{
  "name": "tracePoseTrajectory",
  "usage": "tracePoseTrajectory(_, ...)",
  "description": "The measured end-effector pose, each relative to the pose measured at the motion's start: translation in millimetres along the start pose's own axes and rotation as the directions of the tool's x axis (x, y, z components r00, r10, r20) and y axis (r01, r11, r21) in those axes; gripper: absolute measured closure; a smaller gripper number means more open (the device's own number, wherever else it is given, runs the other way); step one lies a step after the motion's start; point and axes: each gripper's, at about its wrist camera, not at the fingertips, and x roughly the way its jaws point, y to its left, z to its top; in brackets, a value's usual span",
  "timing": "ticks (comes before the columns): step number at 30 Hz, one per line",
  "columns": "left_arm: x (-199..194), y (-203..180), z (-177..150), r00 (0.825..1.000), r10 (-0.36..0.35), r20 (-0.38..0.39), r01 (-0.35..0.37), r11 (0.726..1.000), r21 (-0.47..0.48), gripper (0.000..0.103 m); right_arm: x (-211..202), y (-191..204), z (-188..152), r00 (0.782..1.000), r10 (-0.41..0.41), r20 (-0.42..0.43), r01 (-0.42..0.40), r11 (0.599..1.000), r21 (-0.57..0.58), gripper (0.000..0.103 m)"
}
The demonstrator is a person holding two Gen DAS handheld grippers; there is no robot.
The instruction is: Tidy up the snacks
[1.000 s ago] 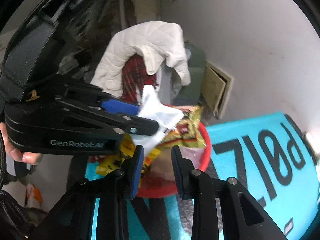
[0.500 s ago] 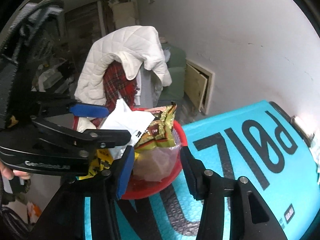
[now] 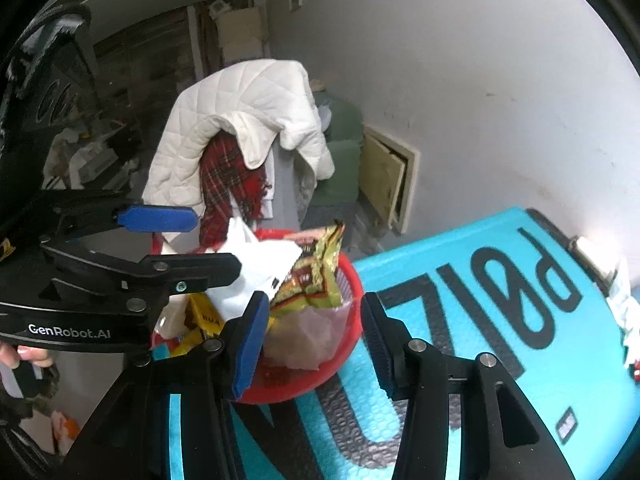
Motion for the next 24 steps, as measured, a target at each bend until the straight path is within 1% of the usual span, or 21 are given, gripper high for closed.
tracePoseTrajectory(2, -9, 2, 2, 1.000, 0.005, 0.021, -0.004, 1.000, -0.011, 0.042, -6, 1, 4, 1.000, -0.009, 0.010, 0.009, 1.000, 0.003, 0.055)
tracePoseTrajectory(4, -18, 2, 3, 0.999, 0.016, 0.040, -0.015, 1.000, -0.016, 0.042, -15, 3, 9, 1.000, -0.013, 0.024, 0.013, 1.000, 0.000, 0.052)
tracePoseTrajectory(8, -39, 0, 5, 0.996, 0.031, 0.088, -0.030, 0.999, -0.015, 0.042, -34, 10, 15, 0.998, -0.030, 0.057, 0.031, 1.000, -0.006, 0.051)
tracePoseTrajectory(10, -52, -4, 6, 0.992, 0.042, 0.117, -0.042, 0.999, -0.006, 0.042, -44, 12, 18, 0.997, -0.034, 0.075, 0.035, 0.999, -0.003, 0.049)
tracePoseTrajectory(12, -65, -6, 5, 0.988, 0.053, 0.142, -0.053, 0.999, -0.005, 0.042, -54, 15, 20, 0.995, -0.048, 0.093, 0.048, 0.999, -0.001, 0.042)
tracePoseTrajectory(15, -87, -11, 3, 0.980, 0.070, 0.185, -0.069, 0.998, -0.010, 0.042, -75, 21, 22, 0.989, -0.063, 0.132, 0.064, 0.998, -0.005, 0.040)
tracePoseTrajectory(16, -92, -11, 2, 0.978, 0.074, 0.195, -0.073, 0.997, -0.012, 0.037, -80, 22, 22, 0.988, -0.068, 0.141, 0.069, 0.998, -0.005, 0.038)
tracePoseTrajectory(17, -97, -13, 1, 0.975, 0.079, 0.206, -0.078, 0.997, -0.014, 0.034, -86, 24, 22, 0.986, -0.073, 0.152, 0.075, 0.997, -0.004, 0.035)
tracePoseTrajectory(20, -115, -18, -5, 0.967, 0.092, 0.238, -0.092, 0.996, -0.009, 0.034, -106, 28, 20, 0.978, -0.088, 0.188, 0.090, 0.996, 0.000, 0.033)
tracePoseTrajectory(23, -129, -23, -12, 0.963, 0.088, 0.254, -0.087, 0.996, -0.014, 0.034, -127, 36, 15, 0.972, -0.111, 0.208, 0.113, 0.994, 0.000, 0.032)
tracePoseTrajectory(24, -132, -25, -14, 0.962, 0.087, 0.258, -0.086, 0.996, -0.015, 0.034, -131, 37, 14, 0.971, -0.114, 0.212, 0.116, 0.993, 0.002, 0.029)
